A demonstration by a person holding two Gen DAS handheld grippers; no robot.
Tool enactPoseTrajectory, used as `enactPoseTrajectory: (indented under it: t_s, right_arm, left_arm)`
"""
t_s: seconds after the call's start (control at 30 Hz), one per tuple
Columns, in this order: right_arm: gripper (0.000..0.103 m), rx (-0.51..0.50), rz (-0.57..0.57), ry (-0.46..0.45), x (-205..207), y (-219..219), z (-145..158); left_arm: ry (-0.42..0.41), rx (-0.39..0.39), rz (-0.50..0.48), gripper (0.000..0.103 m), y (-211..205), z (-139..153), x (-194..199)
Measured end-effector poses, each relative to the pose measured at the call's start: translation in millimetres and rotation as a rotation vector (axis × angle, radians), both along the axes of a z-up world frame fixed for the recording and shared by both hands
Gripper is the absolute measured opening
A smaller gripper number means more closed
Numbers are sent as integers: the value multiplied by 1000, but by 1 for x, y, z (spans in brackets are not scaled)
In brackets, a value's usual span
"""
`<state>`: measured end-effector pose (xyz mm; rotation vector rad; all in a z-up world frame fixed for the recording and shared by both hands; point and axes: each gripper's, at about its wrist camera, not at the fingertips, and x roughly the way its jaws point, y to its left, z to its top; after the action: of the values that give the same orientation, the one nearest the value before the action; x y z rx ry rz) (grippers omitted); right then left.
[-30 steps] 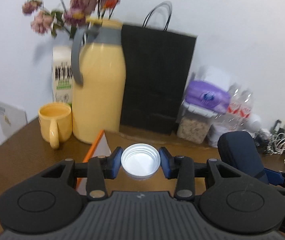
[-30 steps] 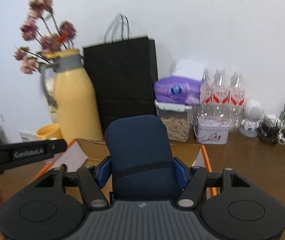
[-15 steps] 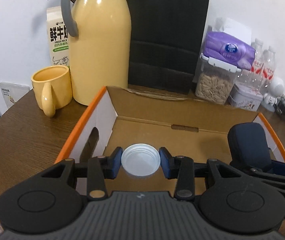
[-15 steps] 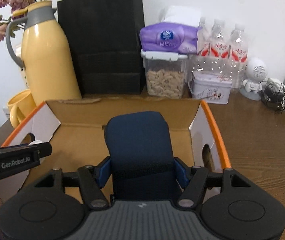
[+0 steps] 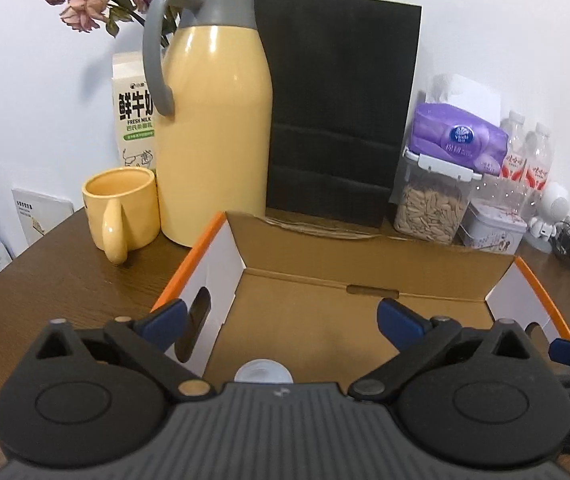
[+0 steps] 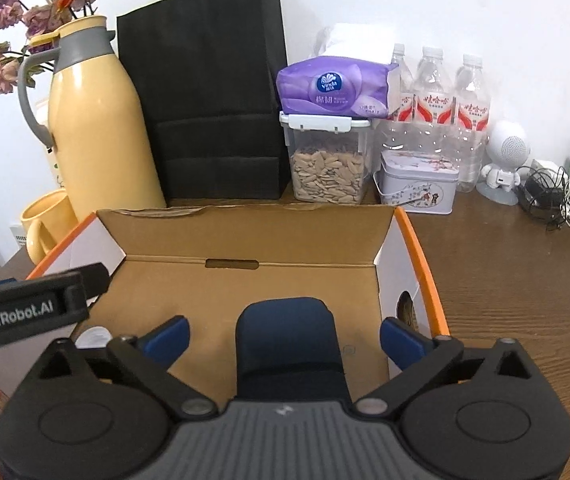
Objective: Organize objects
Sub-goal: 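Carry the pouch and cap into the cardboard box and open both grippers, then grasp the white-and-yellow plush dog with the right gripper while the left gripper approaches the second cap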
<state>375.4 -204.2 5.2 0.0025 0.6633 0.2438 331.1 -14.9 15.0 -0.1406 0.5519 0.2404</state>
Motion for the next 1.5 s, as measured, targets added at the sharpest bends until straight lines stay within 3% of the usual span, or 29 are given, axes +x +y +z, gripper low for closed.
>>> enactPoseTrajectory:
  t_s: [0.4,0.63,0.83,1.2,1.5]
  right_arm:
    - [103,38,7,-89,-19,-9,23]
    - [103,51,26,-211,-54,-19,51]
    - [103,38,38,-286,-94,-25,65]
    - [103,-12,48,-319,-163,-32,62]
    - [103,-54,33,-259,-209,-49,36]
  left_arm:
    - [-71,-19,-31,103,-3,19,-18]
    - [-183,-28,-34,103,-7,49,-54]
    - [-236,-20,-55,103,-7,58,-91]
    - [-228,50,-102,103,5,57,-151]
    - [-176,106,-83,103,26,43,-197]
